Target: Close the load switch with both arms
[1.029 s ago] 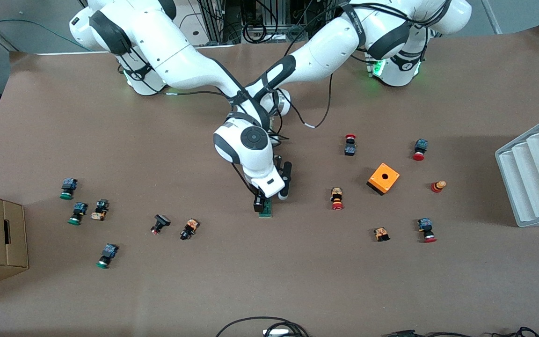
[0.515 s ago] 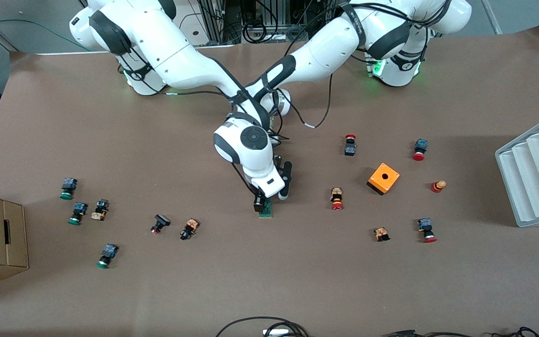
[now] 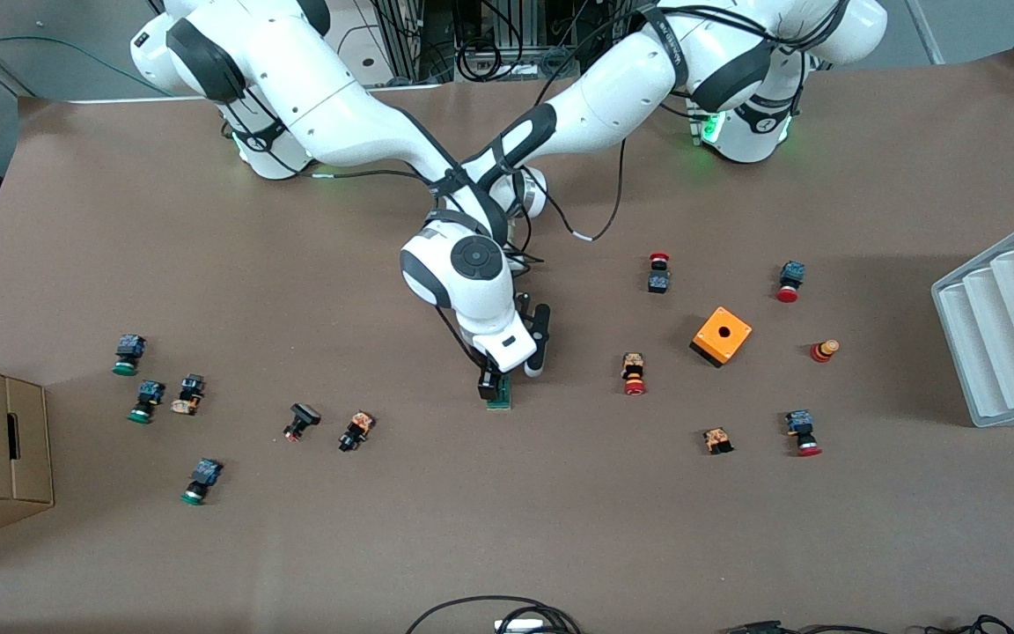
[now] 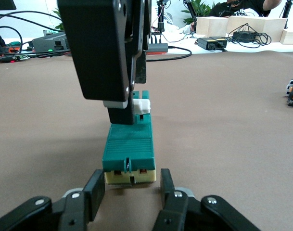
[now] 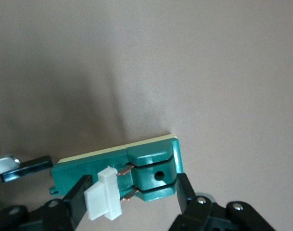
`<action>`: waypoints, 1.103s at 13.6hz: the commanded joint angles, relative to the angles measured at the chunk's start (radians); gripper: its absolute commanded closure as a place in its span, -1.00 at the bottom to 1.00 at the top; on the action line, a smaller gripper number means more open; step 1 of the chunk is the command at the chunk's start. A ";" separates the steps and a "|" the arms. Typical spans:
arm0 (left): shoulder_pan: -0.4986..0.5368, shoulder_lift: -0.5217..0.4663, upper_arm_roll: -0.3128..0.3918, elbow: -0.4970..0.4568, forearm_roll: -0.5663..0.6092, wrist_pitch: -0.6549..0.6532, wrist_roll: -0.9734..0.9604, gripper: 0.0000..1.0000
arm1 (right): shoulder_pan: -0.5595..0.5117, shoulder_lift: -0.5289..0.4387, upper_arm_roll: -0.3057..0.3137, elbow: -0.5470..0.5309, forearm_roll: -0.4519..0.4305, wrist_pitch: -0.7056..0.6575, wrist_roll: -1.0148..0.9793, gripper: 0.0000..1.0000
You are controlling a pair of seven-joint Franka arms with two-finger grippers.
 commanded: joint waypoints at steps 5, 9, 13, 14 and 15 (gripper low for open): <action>-0.013 0.015 0.017 0.013 0.017 0.003 -0.016 -0.07 | -0.016 0.002 -0.006 0.015 0.013 0.028 -0.015 -0.56; -0.013 0.015 0.017 0.011 0.017 0.002 -0.016 -0.07 | -0.027 -0.001 -0.005 0.015 0.014 0.028 -0.016 -0.56; -0.013 0.015 0.017 0.009 0.017 0.000 -0.017 -0.07 | -0.027 -0.001 -0.005 0.019 0.014 0.028 -0.016 -0.56; -0.013 0.015 0.017 0.011 0.017 0.000 -0.017 -0.07 | -0.027 -0.001 -0.003 0.019 0.014 0.028 -0.015 -0.56; -0.013 0.015 0.017 0.011 0.017 0.000 -0.017 -0.07 | -0.027 -0.001 -0.005 0.019 0.014 0.028 -0.015 -0.56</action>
